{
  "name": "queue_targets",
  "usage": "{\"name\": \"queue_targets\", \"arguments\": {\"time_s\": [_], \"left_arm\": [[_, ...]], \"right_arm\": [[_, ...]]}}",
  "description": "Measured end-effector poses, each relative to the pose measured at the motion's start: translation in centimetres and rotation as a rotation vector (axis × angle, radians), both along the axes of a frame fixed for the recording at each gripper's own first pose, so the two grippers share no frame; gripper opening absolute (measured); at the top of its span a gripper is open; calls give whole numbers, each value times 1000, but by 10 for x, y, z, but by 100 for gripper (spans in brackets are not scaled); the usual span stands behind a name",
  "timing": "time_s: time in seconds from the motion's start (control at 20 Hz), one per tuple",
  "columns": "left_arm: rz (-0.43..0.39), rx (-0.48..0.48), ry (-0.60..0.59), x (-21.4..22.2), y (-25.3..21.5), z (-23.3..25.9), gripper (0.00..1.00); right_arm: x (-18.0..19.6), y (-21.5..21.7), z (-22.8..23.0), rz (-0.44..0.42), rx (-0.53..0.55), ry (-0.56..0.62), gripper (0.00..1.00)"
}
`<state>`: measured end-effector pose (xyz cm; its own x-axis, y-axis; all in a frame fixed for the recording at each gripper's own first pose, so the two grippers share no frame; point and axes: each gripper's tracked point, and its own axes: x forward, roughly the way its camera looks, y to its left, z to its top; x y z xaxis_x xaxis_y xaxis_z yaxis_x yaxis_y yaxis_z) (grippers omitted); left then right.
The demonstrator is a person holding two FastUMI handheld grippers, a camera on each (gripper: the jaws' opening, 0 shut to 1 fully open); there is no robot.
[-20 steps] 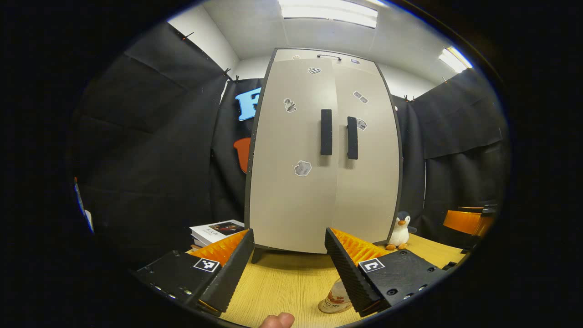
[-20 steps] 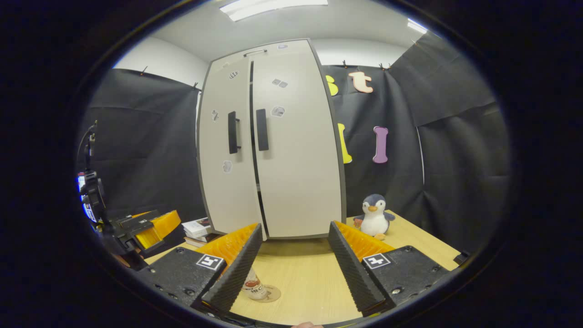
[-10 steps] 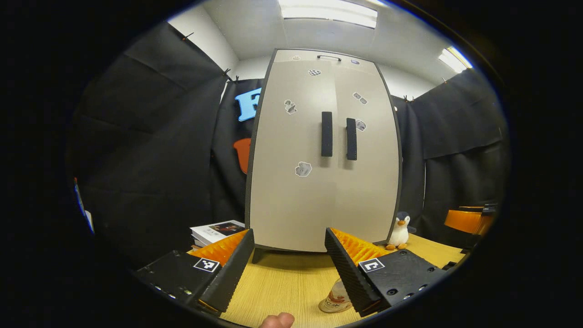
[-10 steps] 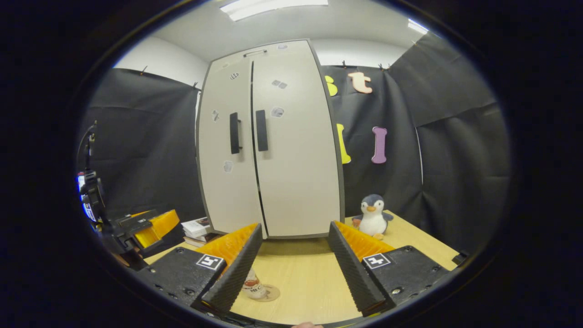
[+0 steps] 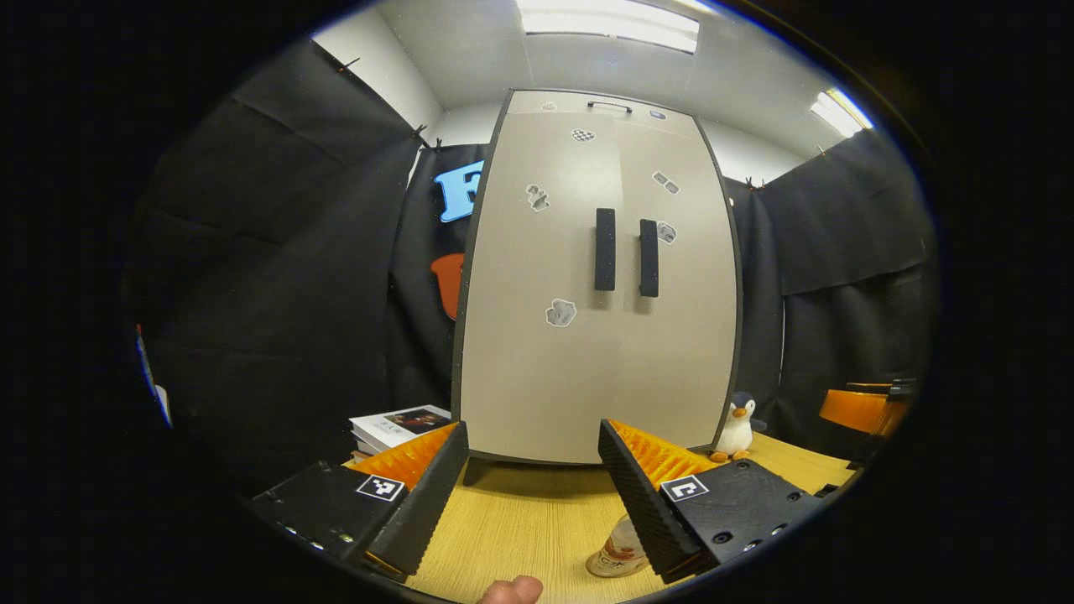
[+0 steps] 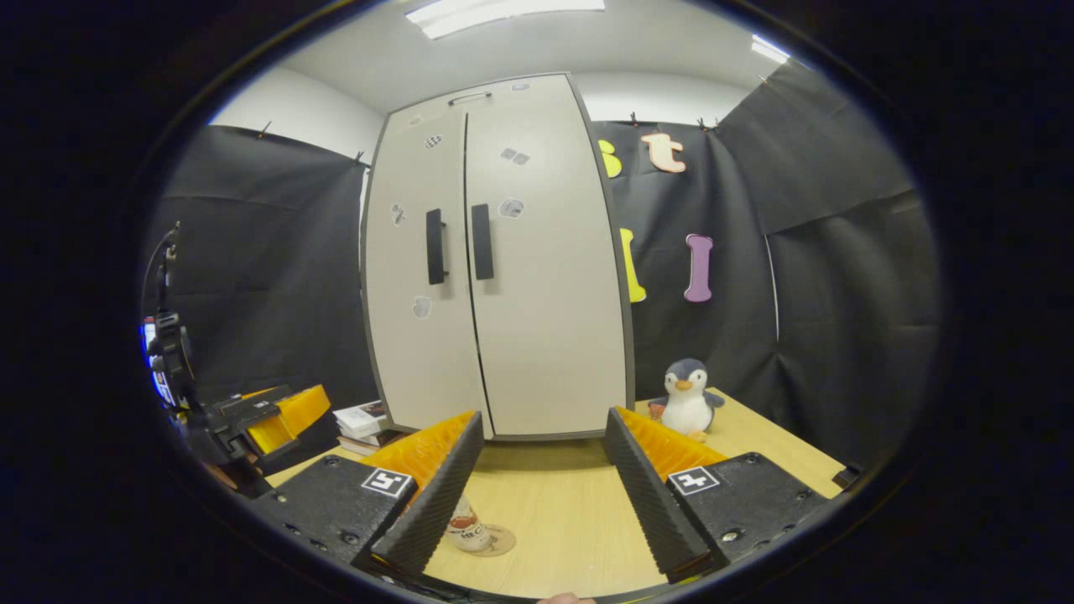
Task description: Grasp the bottle in the cabinet with the left hand and place it on the coaster, then close the right door with the right hand and the left door with the left hand.
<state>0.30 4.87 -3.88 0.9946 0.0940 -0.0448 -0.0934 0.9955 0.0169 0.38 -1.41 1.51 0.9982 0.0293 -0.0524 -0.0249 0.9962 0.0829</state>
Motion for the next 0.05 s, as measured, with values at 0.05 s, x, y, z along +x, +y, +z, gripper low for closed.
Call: {"name": "queue_targets", "arguments": {"time_s": [0.05], "left_arm": [[-1,1,3,1,0,-1,95]], "right_arm": [[1,-1,0,-2,1,1,94]]}}
